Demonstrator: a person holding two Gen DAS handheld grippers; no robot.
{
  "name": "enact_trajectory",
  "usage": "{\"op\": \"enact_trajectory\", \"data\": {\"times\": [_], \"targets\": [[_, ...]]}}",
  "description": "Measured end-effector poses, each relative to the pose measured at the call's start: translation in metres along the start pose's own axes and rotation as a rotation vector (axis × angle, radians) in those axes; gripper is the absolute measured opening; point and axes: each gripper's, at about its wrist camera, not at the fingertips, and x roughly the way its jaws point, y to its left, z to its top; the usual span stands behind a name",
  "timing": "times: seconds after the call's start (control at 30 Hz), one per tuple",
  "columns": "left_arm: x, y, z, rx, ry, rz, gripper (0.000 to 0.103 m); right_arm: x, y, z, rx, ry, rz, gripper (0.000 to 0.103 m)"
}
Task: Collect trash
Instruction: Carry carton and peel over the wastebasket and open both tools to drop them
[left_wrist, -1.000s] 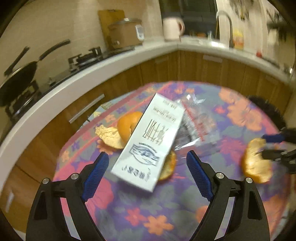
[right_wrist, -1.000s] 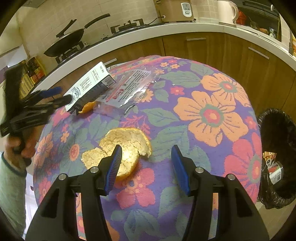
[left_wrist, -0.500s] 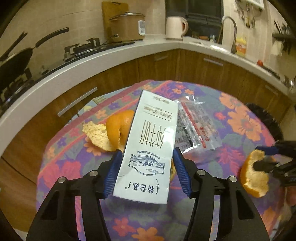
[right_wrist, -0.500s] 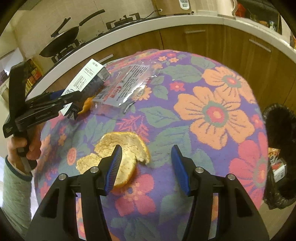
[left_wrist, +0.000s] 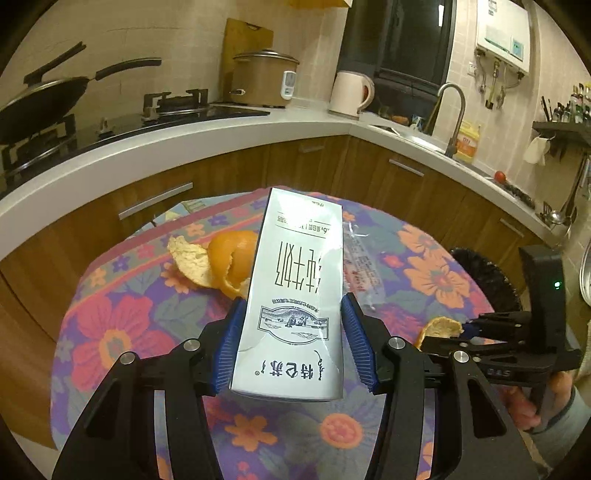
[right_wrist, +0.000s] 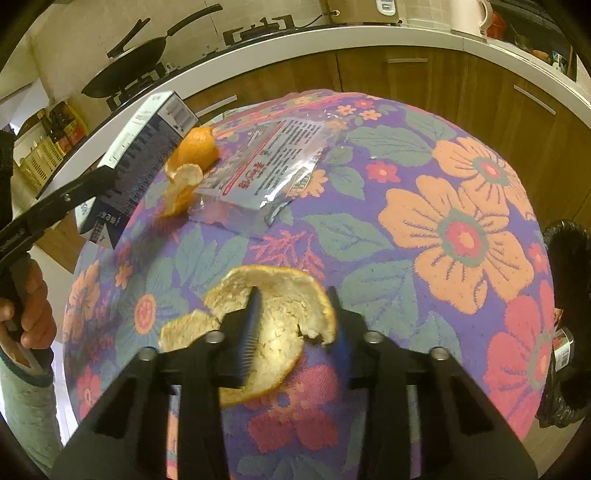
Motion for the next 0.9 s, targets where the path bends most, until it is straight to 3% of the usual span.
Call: {"op": "enact_trajectory", "data": {"times": [0.1,0.2,0.53,0.67,0.9], "targets": [[-0.004,-0.005,-0.001,0.004,-0.008,-0.022,0.050,-0.003,0.001,-0.003,-0.008,-0.006,0.004,0.010],[-0.006,-0.013,-0.001,0.007,-0.017,-0.034,0.050,-0.011,0.002,-0.007,-0.017,-0.037,0.007,0.004],[0.001,-0.058,0.007,0.039,-0.039,-0.112,0.050,-0.059,-0.028,-0.012,0.021,-0.157,-0.033,0.002],[0.010,-0.088,0.013,0.070,-0.030,-0.150,0.050,-0.082,-0.056,-0.011,0.068,-0.207,-0.061,0.002],[0.032,-0.151,0.032,0.143,-0.010,-0.212,0.050,-0.130,-0.139,-0.016,0.210,-0.319,-0.107,0.002]]}}
